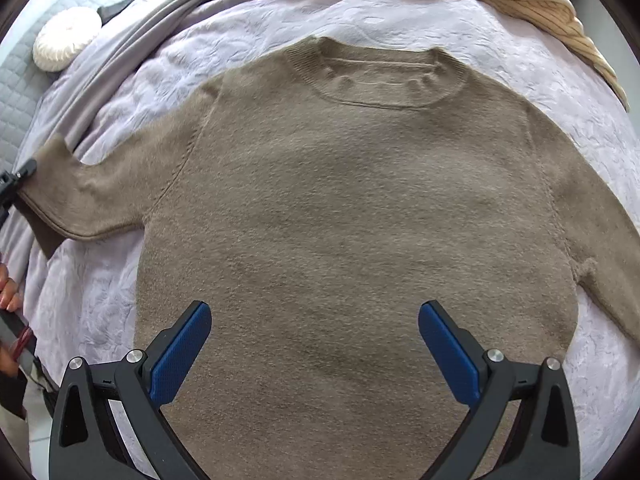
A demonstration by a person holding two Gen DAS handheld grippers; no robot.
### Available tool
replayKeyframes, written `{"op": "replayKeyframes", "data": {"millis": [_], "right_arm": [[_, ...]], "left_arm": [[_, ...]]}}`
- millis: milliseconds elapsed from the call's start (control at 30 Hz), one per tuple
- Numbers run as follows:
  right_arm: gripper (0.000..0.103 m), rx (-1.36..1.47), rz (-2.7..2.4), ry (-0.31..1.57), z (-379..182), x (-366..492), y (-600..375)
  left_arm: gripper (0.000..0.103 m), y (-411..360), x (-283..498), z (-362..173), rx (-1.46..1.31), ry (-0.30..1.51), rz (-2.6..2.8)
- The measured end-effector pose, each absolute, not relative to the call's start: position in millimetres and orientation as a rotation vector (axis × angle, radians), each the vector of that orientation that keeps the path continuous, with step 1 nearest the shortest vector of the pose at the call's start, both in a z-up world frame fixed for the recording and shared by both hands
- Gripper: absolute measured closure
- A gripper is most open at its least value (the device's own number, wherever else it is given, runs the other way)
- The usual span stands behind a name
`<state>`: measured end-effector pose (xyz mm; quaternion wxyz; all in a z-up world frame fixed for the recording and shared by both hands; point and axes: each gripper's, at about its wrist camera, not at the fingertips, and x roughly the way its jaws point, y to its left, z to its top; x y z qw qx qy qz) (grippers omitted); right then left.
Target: Fold small clothes
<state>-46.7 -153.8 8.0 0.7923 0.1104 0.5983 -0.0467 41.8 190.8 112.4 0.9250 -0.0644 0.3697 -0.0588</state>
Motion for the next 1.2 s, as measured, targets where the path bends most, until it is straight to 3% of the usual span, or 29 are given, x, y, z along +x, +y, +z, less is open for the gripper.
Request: {"op": "replayKeyframes", "data": {"millis": [200,433,467,533,567,600,667,933,1200], "right_arm": [[0.0,0.32,-0.167,1.236,20,-74,-213],[0.0,0.536,-0.25,1.208,2,-111,-290],[0.0,0.583,-0.241,1.197,-2,-116,-298],[0.0,0.684,-0.223,1.162,-9,-123,-312],[0.0,0.742,-0.216,1.145,-13,-126,-319],[0.0,0.783,-0.201,1.143,-16,-126,-322],[0.0,0.789,-0.182,1.174,-18,-120,-322],[0.0,0.072,-0.066,1.091,33,-42,-218],[0.0,-0.718,-0.018,1.011,-21,9,-104]], "left_arm": [[0.097,39,38,105,-0.033,0.823,-0.434],[0.096,-62,3,18,0.173,1.042,-0.593],[0.092,-66,-1,8,0.204,1.063,-0.584],[0.062,-62,-8,0,0.222,1.079,-0.573],[0.036,-57,-10,2,0.207,1.073,-0.571],[0.022,-52,-10,8,0.201,1.059,-0.564],[0.021,-41,-15,26,0.221,1.016,-0.552],[0.021,62,14,75,0.153,0.94,-0.353],[0.021,129,76,2,0.191,1.128,-0.088]]}}
